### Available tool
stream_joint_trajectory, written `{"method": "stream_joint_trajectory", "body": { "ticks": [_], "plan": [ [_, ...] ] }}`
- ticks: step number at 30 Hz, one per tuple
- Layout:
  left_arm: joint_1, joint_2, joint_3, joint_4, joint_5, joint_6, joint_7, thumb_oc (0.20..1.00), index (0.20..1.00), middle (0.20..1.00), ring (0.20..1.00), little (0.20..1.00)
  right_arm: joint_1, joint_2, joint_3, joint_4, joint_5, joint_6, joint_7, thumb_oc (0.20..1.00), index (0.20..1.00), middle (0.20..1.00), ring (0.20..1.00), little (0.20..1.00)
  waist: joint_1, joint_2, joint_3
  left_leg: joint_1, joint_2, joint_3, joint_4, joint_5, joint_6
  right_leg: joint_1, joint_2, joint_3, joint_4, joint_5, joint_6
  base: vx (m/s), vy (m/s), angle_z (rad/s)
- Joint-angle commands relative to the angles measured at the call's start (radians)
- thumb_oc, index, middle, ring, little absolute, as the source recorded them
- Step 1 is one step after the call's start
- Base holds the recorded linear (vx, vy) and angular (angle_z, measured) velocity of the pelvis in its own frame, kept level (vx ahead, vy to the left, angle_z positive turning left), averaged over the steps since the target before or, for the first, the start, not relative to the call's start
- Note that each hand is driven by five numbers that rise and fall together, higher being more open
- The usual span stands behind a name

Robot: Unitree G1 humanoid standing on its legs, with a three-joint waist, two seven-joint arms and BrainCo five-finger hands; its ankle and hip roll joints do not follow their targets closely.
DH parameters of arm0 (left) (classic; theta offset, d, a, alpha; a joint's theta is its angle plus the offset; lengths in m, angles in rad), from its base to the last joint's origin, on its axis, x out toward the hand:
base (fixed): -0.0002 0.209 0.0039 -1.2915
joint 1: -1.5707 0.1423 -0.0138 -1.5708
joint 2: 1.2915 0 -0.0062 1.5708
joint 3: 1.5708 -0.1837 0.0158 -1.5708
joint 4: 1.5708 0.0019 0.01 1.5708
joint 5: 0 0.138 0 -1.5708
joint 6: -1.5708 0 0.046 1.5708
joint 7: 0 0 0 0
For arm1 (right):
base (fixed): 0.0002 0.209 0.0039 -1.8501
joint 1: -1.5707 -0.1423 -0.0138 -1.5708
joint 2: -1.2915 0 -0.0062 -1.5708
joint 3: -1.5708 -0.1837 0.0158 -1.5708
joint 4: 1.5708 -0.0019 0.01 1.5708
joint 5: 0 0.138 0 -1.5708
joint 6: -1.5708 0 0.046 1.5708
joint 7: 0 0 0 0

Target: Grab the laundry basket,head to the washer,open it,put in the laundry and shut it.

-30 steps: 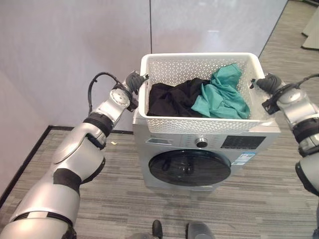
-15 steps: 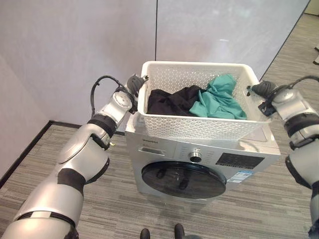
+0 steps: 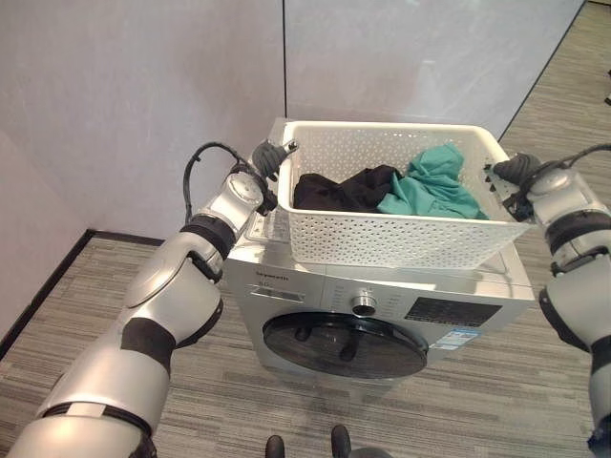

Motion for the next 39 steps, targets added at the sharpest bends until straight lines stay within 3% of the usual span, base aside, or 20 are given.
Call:
{"method": "stream_joint_trajectory", "body": {
  "ticks": [1,6,14,18,24,28,32,33,34,36,38,39],
  "plan": [
    [-0.164,0.003,0.005,0.126,0.028,-0.029,-0.004,1.000,1.000,1.000,1.000,1.000,-0.125,-0.035,0.077,0.110,-0.045,-0.026,-0.028,1.000,1.000,1.000,1.000,1.000,0.016,0.061,0.025,0.034,0.109,0.028,0.003,-0.037,-0.095,0.018,-0.001,0.019,0.034,-0.073,0.048,0.03,0.015,0.01],
    [-0.161,0.016,0.031,0.100,0.002,-0.050,0.015,1.000,1.000,1.000,1.000,1.000,-0.123,-0.069,0.042,0.102,-0.002,-0.033,-0.055,1.000,1.000,1.000,1.000,1.000,0.017,0.063,0.016,0.046,0.109,0.028,0.003,-0.044,-0.095,0.034,-0.002,0.019,0.032,-0.076,0.049,0.01,0.004,0.00],
    [-0.134,0.159,0.108,-0.117,-0.132,-0.153,0.076,1.000,1.000,1.000,1.000,1.000,-0.014,-0.290,-0.113,0.017,0.190,-0.091,-0.113,1.000,1.000,1.000,1.000,1.000,0.024,0.063,-0.011,0.068,0.108,0.026,0.003,-0.062,-0.097,0.065,-0.007,0.006,0.021,-0.084,0.054,0.03,0.007,0.02],
    [-0.081,0.298,0.166,-0.275,-0.154,-0.194,0.103,1.000,1.000,1.000,1.000,1.000,0.104,-0.387,-0.232,-0.040,0.254,-0.115,-0.124,1.000,1.000,1.000,1.000,1.000,0.031,0.064,-0.024,0.068,0.108,0.027,0.003,-0.059,-0.097,0.068,-0.011,0.000,0.014,-0.077,0.057,0.00,0.000,0.00],
    [0.136,0.483,0.342,-0.477,-0.086,-0.220,0.147,1.000,1.000,1.000,1.000,1.000,0.486,-0.481,-0.567,-0.277,0.301,-0.166,-0.164,1.000,1.000,1.000,1.000,1.000,0.031,0.067,-0.032,0.072,0.107,0.029,0.003,-0.069,-0.094,0.074,-0.014,0.002,0.006,-0.078,0.058,0.00,0.000,-0.01],
    [0.379,0.559,0.499,-0.566,-0.014,-0.203,0.153,1.000,1.000,1.000,1.000,1.000,0.838,-0.471,-0.871,-0.503,0.281,-0.189,-0.200,1.000,1.000,1.000,1.000,1.000,0.035,0.066,-0.037,0.070,0.106,0.030,0.003,-0.073,-0.091,0.073,-0.016,0.004,0.003,-0.081,0.057,0.00,0.000,0.00],
    [0.800,0.528,0.756,-0.755,0.060,-0.194,0.140,1.000,1.000,1.000,1.000,1.000,1.246,-0.321,-1.184,-0.760,0.234,-0.206,-0.222,1.000,1.000,1.000,1.000,1.000,0.039,0.062,-0.037,0.072,0.106,0.031,0.003,-0.083,-0.086,0.073,-0.017,0.009,0.002,-0.087,0.053,0.02,0.001,-0.02],
    [0.801,0.527,0.756,-0.757,0.060,-0.193,0.140,1.000,1.000,1.000,1.000,1.000,1.250,-0.320,-1.187,-0.763,0.234,-0.205,-0.222,1.000,1.000,1.000,1.000,1.000,0.040,0.062,-0.038,0.072,0.106,0.032,0.003,-0.084,-0.086,0.074,-0.017,0.009,0.002,-0.087,0.053,0.04,-0.018,-0.05],
    [0.946,0.512,0.820,-0.799,0.105,-0.181,0.116,1.000,1.000,1.000,1.000,1.000,1.373,-0.255,-1.262,-0.844,0.197,-0.196,-0.217,1.000,1.000,1.000,1.000,1.000,0.042,0.058,-0.034,0.070,0.107,0.030,0.003,-0.083,-0.084,0.070,-0.018,0.011,0.002,-0.088,0.049,0.01,-0.017,-0.03],
    [1.049,0.497,0.836,-0.823,0.150,-0.157,0.069,1.000,1.000,1.000,1.000,1.000,1.446,-0.211,-1.310,-0.878,0.162,-0.179,-0.213,1.000,1.000,1.000,1.000,1.000,0.045,0.057,-0.031,0.067,0.106,0.031,0.003,-0.085,-0.083,0.066,-0.019,0.010,0.000,-0.086,0.050,0.00,-0.016,0.00],
    [1.115,0.480,0.848,-0.832,0.170,-0.148,0.051,1.000,1.000,1.000,1.000,1.000,1.473,-0.190,-1.306,-0.878,0.134,-0.167,-0.204,1.000,1.000,1.000,1.000,1.000,0.050,0.057,-0.031,0.063,0.106,0.032,0.003,-0.086,-0.082,0.061,-0.019,0.009,0.000,-0.085,0.049,-0.01,-0.020,0.00],
    [1.197,0.426,0.863,-0.839,0.164,-0.150,0.039,1.000,1.000,1.000,1.000,1.000,1.494,-0.151,-1.280,-0.857,0.123,-0.158,-0.180,1.000,1.000,1.000,1.000,1.000,0.061,0.052,-0.025,0.060,0.106,0.033,0.003,-0.083,-0.081,0.057,-0.018,0.010,0.000,-0.082,0.047,-0.02,-0.042,-0.01]
  ]
}}
